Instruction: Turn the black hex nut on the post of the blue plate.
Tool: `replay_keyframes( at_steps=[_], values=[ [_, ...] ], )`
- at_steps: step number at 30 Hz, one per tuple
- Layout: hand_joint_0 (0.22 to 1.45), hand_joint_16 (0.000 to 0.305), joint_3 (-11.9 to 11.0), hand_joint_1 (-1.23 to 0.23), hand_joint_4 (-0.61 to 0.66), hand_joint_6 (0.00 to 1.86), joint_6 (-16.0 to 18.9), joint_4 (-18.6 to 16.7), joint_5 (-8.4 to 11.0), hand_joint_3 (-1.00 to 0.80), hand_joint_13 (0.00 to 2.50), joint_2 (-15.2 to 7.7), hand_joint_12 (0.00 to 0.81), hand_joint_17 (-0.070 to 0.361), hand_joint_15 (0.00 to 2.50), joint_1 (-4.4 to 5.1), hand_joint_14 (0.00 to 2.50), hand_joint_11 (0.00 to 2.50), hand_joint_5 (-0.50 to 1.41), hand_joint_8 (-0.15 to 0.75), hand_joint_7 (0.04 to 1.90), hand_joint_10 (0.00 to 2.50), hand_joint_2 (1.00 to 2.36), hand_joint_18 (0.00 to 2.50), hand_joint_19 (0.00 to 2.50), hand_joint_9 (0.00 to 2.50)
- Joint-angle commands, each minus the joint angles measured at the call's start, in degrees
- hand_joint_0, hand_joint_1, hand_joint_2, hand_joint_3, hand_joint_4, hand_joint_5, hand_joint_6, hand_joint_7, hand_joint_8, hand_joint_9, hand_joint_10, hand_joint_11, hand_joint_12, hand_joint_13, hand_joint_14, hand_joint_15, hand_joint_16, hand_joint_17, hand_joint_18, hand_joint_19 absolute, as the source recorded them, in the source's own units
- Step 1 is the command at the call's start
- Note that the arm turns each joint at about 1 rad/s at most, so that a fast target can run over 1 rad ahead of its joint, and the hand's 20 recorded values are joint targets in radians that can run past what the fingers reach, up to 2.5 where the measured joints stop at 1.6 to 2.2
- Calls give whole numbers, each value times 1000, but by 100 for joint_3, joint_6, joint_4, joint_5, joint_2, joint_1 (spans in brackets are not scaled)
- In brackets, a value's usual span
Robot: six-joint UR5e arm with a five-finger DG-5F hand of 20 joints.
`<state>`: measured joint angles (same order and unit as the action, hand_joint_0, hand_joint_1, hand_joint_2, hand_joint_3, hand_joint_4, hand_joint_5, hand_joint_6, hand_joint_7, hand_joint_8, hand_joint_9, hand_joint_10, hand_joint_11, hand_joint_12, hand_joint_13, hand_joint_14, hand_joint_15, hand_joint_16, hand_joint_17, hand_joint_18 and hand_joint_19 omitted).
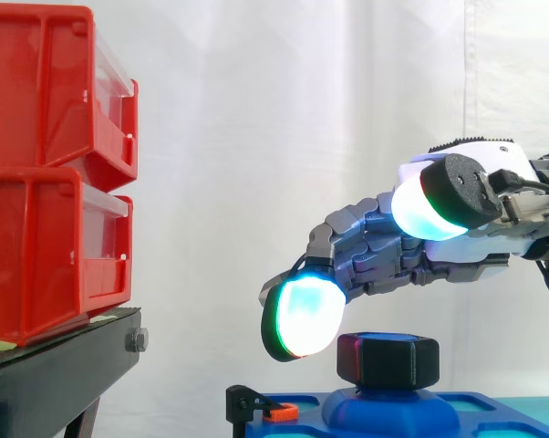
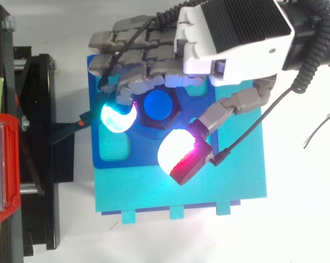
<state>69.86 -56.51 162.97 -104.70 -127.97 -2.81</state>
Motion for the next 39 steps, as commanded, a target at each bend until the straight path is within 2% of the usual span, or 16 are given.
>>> replay_keyframes(
  at_steps=[1, 22, 27, 39],
  values=[
    [515, 48, 1, -283, 190, 503, 0, 6, 3, -500, 163, 0, 348, 107, 4, -9, 0, 0, -209, 246, 752, 0, 1000, 68, 221, 262],
    [514, 47, 19, -283, 199, 503, -26, -20, 3, -500, 169, 0, 348, 107, 17, -62, 0, 0, -211, 247, 761, 0, 1000, 71, 220, 265],
    [515, 47, 221, -283, 199, 503, 0, -257, -15, -500, 170, 0, 347, 106, 10, -80, 0, 0, -210, 247, 762, 0, 1000, 72, 220, 268],
    [515, 47, 247, -282, 207, 503, 18, -345, -33, -500, 171, 0, 346, 106, 14, -97, 0, 0, -208, 247, 779, 0, 1000, 73, 223, 272]
  ],
)
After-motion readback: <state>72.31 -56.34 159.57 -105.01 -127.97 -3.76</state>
